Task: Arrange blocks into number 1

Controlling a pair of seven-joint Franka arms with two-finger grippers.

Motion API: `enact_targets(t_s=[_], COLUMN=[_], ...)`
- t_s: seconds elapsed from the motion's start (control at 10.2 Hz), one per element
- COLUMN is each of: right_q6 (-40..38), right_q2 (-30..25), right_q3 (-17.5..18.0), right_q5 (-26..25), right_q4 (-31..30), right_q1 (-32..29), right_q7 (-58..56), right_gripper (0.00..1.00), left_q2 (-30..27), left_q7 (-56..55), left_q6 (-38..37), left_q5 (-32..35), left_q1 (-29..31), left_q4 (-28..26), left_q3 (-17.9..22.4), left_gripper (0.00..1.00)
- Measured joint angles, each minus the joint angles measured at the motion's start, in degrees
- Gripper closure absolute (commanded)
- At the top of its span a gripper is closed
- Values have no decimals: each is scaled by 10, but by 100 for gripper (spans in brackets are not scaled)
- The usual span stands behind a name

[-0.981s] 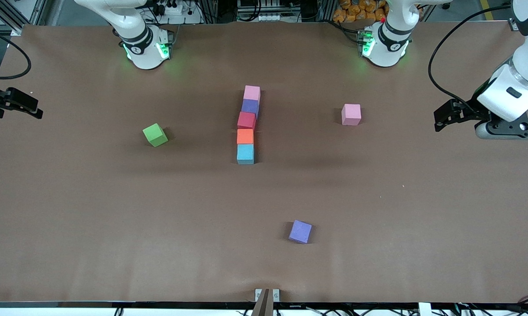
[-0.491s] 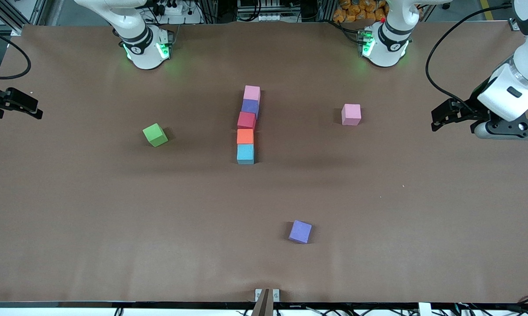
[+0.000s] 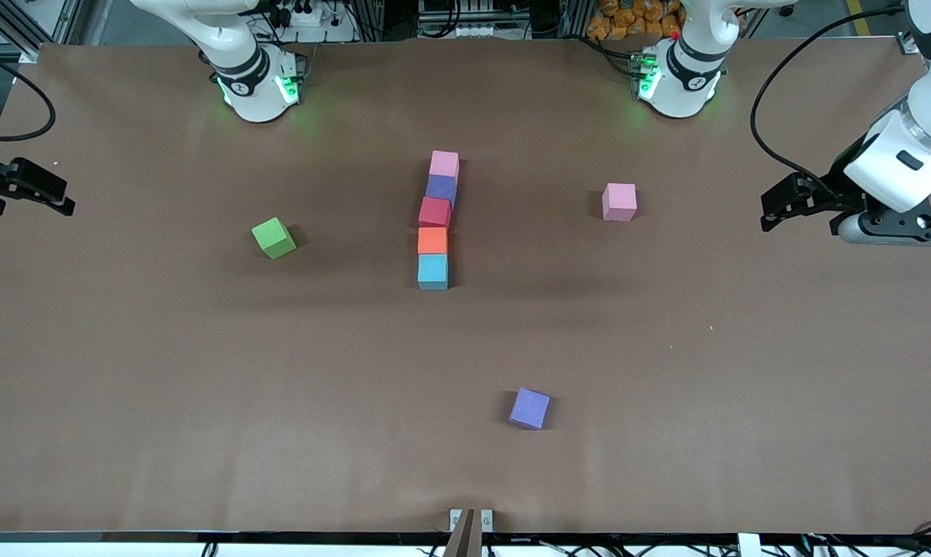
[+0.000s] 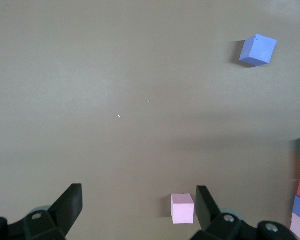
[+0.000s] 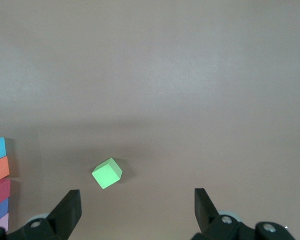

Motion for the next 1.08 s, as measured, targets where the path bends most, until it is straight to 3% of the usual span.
enact_targets(t_s=[1.08], right_q6=[0], right_q2=[2], right_q3=[-5], right_q5=[2], right_q4=[0], right_q1=[8], right_q7=[0], right_gripper=[0], left_q2=[0], left_q7=[0], left_q6=[0], left_q5=[0], left_q1=[0], left_q4=[1], left_q3=[-2], left_gripper=[0])
